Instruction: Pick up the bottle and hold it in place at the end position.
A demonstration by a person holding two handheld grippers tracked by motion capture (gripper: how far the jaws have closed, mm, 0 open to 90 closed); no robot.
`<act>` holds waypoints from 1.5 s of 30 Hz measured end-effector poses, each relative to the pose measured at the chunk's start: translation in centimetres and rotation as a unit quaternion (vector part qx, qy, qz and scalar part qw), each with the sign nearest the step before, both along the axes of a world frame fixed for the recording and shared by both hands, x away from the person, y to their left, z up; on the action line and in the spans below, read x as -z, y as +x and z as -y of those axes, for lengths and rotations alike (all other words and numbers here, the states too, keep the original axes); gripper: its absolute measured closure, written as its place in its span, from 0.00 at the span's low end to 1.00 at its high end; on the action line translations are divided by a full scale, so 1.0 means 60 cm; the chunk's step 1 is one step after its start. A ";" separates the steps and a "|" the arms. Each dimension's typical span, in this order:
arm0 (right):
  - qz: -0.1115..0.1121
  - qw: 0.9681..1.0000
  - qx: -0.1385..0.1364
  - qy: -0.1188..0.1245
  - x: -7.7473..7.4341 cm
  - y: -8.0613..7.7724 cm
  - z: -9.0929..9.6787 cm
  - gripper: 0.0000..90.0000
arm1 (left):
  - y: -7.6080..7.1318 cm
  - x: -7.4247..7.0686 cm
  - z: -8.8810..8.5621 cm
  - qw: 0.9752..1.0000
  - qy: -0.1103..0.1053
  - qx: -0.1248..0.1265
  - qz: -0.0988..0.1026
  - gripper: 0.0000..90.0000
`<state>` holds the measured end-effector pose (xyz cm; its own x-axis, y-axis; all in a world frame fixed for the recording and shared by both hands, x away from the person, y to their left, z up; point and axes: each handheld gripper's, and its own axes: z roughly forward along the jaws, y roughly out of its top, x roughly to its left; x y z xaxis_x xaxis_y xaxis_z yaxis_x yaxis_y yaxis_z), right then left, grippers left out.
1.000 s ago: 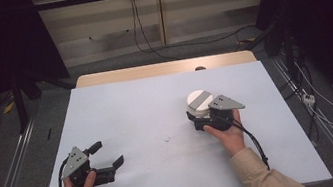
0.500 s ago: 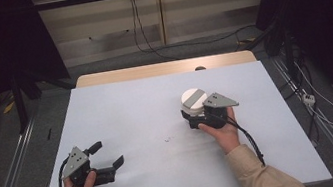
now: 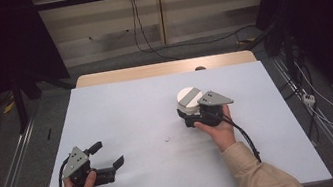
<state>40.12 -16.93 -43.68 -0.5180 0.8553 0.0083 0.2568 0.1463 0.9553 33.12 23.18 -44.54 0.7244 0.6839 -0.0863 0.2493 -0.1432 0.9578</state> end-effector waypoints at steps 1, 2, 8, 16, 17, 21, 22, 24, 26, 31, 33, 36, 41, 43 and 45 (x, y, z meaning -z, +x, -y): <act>0.000 1.000 -0.001 -0.001 -0.001 0.001 -0.001 0.21 | 0.000 0.000 0.000 1.000 0.000 0.000 0.000 0.04; 0.000 1.000 -0.002 -0.001 -0.002 0.003 -0.003 0.21 | 0.000 0.000 0.000 1.000 0.000 -0.001 0.000 0.04; -0.003 1.000 -0.006 -0.003 -0.005 0.008 -0.011 0.21 | 0.000 0.000 0.000 1.000 0.001 0.000 0.001 0.04; -0.002 1.000 -0.009 -0.006 -0.007 0.019 -0.026 0.21 | 0.000 0.000 -0.002 1.000 -0.001 -0.001 0.001 0.04; -0.003 1.000 -0.007 -0.004 -0.007 0.020 -0.027 0.21 | 0.000 0.000 -0.002 1.000 -0.001 -0.001 0.001 0.04; -0.003 1.000 -0.006 -0.006 -0.004 0.025 -0.033 0.21 | 0.001 0.000 -0.002 1.000 0.000 0.001 0.000 0.04; -0.003 1.000 -0.007 -0.004 -0.004 0.026 -0.035 0.21 | 0.001 0.000 -0.002 1.000 -0.001 0.001 0.000 0.04; -0.003 1.000 -0.008 -0.005 -0.003 0.028 -0.038 0.21 | 0.000 0.000 -0.002 1.000 -0.001 0.001 0.000 0.04; -0.003 1.000 -0.009 -0.004 -0.003 0.029 -0.041 0.21 | 0.000 0.000 -0.002 1.000 -0.002 0.001 0.000 0.04; -0.004 1.000 -0.011 -0.002 -0.002 0.033 -0.048 0.21 | 0.001 0.000 -0.002 1.000 -0.002 0.001 0.000 0.04; -0.005 1.000 -0.011 -0.001 0.000 0.034 -0.050 0.21 | 0.001 0.000 -0.002 1.000 -0.002 0.001 0.000 0.04; -0.006 1.000 -0.012 0.000 0.002 0.034 -0.053 0.21 | 0.000 0.000 -0.002 1.000 -0.002 0.001 -0.001 0.04; -0.007 1.000 -0.014 0.000 0.005 0.037 -0.054 0.21 | 0.001 0.000 -0.001 1.000 -0.002 0.002 -0.001 0.04; -0.007 1.000 -0.013 0.000 0.005 0.038 -0.055 0.21 | 0.001 0.001 -0.001 1.000 -0.002 0.002 -0.001 0.04; -0.007 1.000 -0.015 -0.002 0.007 0.039 -0.057 0.21 | 0.001 0.001 -0.001 1.000 -0.001 0.003 0.000 0.04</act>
<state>42.49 -13.50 -44.08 -0.5432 0.8395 0.0121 0.2660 0.1584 0.9509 33.18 23.24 -44.58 0.7279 0.6800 -0.0876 0.2493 -0.1435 0.9577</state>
